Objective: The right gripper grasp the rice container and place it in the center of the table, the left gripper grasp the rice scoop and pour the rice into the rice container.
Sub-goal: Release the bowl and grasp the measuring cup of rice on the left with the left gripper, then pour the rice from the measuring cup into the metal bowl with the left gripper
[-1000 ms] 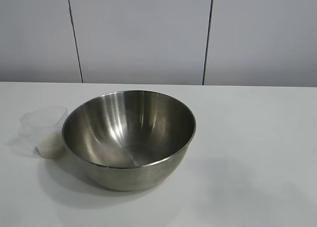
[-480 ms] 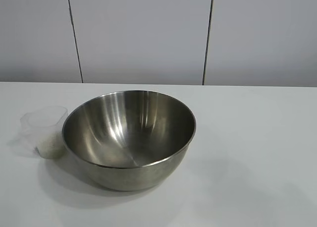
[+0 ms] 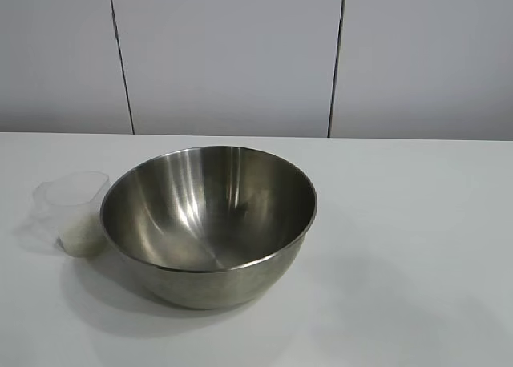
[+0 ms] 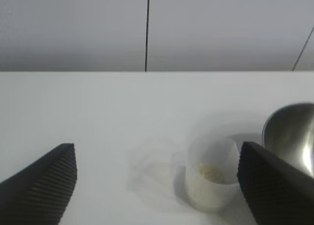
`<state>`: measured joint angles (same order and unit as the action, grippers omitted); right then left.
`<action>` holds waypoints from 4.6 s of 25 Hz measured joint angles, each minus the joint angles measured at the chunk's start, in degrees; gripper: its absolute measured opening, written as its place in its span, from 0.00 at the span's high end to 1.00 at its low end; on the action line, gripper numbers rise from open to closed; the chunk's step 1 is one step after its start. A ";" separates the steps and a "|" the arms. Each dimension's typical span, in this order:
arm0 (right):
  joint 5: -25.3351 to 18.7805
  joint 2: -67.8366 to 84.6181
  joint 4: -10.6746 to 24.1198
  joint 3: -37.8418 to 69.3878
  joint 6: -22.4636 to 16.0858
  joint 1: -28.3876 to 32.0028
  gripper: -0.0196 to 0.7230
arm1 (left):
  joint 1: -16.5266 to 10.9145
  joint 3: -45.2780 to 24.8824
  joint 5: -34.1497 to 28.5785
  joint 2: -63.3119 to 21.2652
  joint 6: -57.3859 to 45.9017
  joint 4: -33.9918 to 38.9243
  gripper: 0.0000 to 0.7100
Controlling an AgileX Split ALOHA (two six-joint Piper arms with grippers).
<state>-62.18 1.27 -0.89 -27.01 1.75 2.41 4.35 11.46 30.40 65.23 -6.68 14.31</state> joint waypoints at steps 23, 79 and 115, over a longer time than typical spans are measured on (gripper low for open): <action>0.07 0.00 0.00 0.00 0.00 0.00 0.25 | -15.81 2.24 34.86 44.86 17.46 15.19 0.16; 0.14 0.00 0.00 0.00 0.00 0.00 0.25 | -12.51 21.76 35.61 58.49 7.05 20.70 0.21; 0.14 0.00 0.00 0.00 0.00 0.00 0.25 | 2.03 21.09 6.59 14.46 -2.22 35.95 0.99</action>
<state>-62.04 1.27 -0.89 -27.01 1.75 2.41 6.38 32.55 36.99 79.68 -8.90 50.27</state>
